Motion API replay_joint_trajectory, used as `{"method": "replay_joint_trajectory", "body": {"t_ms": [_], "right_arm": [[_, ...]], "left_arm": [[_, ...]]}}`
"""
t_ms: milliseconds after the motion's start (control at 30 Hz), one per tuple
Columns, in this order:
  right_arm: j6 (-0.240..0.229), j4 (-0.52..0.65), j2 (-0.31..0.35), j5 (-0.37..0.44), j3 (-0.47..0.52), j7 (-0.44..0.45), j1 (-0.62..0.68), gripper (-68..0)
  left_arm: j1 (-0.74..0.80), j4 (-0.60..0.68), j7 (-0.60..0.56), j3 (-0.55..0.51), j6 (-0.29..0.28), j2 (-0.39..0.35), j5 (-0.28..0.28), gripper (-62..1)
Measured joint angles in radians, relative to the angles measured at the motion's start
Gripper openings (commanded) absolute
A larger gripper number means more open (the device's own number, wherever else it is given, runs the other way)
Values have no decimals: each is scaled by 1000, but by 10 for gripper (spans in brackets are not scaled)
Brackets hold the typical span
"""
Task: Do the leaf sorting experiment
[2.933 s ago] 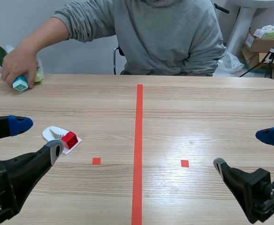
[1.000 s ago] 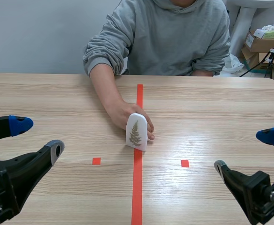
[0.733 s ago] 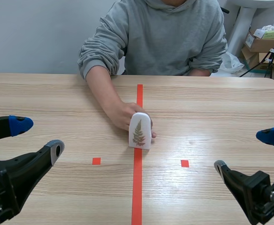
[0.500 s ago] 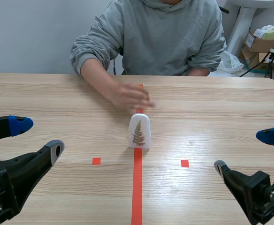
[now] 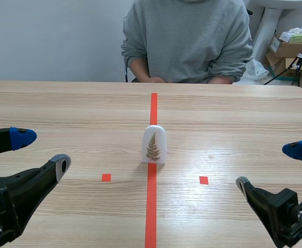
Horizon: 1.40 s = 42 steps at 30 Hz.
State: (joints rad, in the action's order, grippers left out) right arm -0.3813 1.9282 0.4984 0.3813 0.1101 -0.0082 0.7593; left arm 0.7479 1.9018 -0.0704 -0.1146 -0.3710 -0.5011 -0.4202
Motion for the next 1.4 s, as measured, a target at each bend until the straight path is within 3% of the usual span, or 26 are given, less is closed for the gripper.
{"method": "replay_joint_trajectory", "body": {"t_ms": [1233,1400], "right_arm": [[0,0,0,0,0,-1,0,-56],[0,0,0,0,0,-1,0,-56]], "left_arm": [[-2,0,6,0,0,0,0,-127],[-117,-57,64,14,-37,0,9,-127]]}}
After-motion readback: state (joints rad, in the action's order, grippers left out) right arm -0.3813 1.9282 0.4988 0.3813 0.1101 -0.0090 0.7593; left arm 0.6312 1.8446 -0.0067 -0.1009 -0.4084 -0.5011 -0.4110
